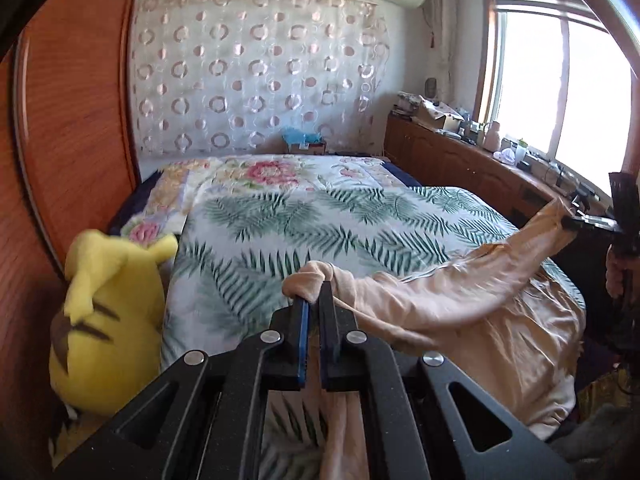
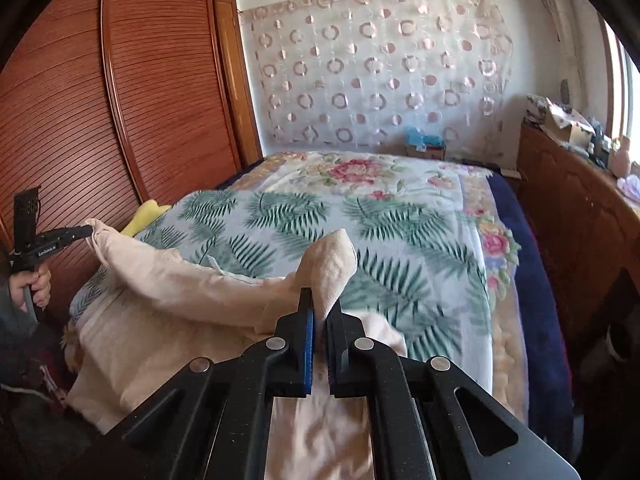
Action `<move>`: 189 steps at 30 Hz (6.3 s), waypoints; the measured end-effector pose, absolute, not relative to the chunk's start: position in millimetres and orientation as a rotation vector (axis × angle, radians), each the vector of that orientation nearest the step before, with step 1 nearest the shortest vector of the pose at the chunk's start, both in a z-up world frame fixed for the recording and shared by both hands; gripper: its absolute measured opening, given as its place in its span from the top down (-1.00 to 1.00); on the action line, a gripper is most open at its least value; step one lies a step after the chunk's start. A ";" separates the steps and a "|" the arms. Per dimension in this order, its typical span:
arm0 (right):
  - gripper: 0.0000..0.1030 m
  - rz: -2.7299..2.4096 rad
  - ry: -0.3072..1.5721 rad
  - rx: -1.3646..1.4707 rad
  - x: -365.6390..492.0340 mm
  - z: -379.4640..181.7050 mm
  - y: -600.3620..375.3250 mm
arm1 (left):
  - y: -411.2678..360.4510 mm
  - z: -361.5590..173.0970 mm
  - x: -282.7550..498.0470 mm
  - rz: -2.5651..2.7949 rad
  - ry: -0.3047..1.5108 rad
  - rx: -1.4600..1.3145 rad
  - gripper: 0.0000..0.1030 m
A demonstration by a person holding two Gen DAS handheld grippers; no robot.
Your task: Fold small clothes
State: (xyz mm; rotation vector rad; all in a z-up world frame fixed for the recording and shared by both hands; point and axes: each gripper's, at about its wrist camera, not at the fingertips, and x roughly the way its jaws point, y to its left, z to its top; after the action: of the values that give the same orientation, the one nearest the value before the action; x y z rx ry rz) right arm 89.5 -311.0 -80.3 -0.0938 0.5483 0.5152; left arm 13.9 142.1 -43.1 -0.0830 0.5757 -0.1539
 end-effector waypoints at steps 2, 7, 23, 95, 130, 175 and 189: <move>0.91 0.517 0.586 -0.091 70.4 -86.7 -322.2 | 145.1 -47.9 -0.1 -0.141 0.582 -0.085 0.91; 0.90 0.513 0.616 -0.097 34.2 -81.3 -338.0 | 142.3 -49.3 -34.6 -0.159 0.630 -0.075 0.91; 0.33 0.467 0.672 -0.128 24.6 -65.5 -327.4 | 128.4 -43.0 -35.4 -0.171 0.627 -0.023 -0.56; 0.86 0.415 0.024 -0.247 -90.3 164.2 -311.1 | 141.1 193.5 -71.4 -0.199 0.040 -0.035 0.85; 0.85 0.257 0.509 -0.309 259.0 20.1 -196.7 | 140.8 1.3 263.0 0.006 0.479 0.054 0.85; 0.11 0.354 0.828 -0.090 121.9 -7.0 -258.4 | 118.1 -129.0 182.8 -0.132 0.880 0.027 -0.60; 0.11 0.350 0.844 -0.020 168.6 -8.1 -266.4 | 117.3 -129.8 183.4 -0.133 0.881 0.028 -0.63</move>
State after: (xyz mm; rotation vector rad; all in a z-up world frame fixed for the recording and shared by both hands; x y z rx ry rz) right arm 168.6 -266.4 -8.1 -0.0197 0.8439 0.3495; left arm 183.4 117.3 -129.8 0.0278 0.8806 -0.1326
